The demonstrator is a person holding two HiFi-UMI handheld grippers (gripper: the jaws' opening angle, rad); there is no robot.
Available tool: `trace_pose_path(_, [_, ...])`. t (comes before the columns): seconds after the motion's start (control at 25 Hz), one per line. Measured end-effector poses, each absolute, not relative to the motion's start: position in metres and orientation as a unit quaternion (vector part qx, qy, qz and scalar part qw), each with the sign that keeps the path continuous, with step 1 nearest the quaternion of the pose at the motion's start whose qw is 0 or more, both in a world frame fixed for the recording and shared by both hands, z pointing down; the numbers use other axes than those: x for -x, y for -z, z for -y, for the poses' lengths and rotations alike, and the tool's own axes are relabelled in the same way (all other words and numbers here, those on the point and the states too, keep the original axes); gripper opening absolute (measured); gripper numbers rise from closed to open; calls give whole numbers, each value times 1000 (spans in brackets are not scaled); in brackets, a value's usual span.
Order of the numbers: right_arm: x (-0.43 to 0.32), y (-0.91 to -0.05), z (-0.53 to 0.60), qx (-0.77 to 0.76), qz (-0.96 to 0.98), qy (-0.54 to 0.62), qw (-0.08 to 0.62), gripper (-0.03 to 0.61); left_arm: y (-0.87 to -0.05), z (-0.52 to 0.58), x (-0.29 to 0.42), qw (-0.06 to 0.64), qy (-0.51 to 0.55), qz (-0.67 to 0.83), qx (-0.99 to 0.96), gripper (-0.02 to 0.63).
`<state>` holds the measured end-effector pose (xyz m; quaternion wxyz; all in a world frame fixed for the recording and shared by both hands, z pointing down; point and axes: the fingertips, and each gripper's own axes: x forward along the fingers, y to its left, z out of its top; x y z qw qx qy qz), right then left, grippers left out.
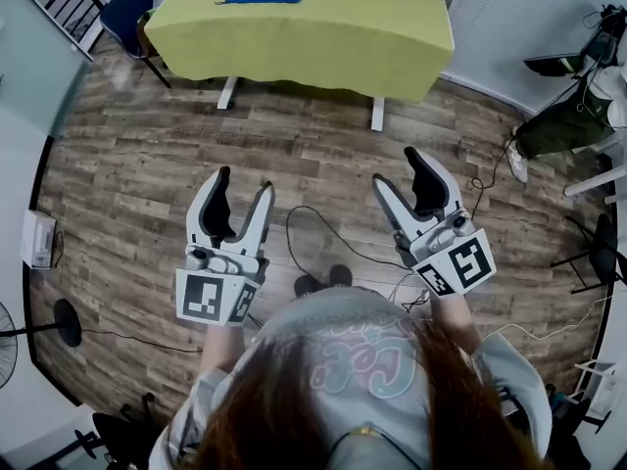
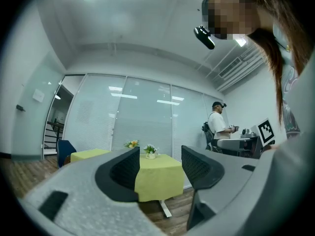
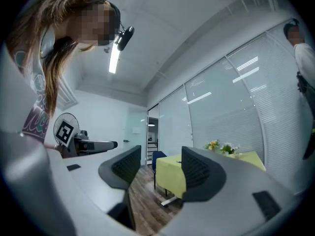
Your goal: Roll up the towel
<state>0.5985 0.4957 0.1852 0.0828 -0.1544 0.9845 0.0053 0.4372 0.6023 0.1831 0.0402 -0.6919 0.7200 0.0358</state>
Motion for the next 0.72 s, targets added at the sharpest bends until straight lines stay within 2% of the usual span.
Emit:
trace_pose_path(0.08, [-603, -185, -489, 168, -982, -1, 87, 279, -182, -603, -435, 43, -37, -727, 685, 255])
trace_pose_path(0.32, [-614, -182, -478, 190, -976, 4, 106, 363, -182, -606, -432, 44, -35, -739, 671, 292])
trace_pose_path(0.72, [-610, -190, -471, 170, -981, -7, 90, 370, -192, -588, -437, 35, -28, -743, 668, 296])
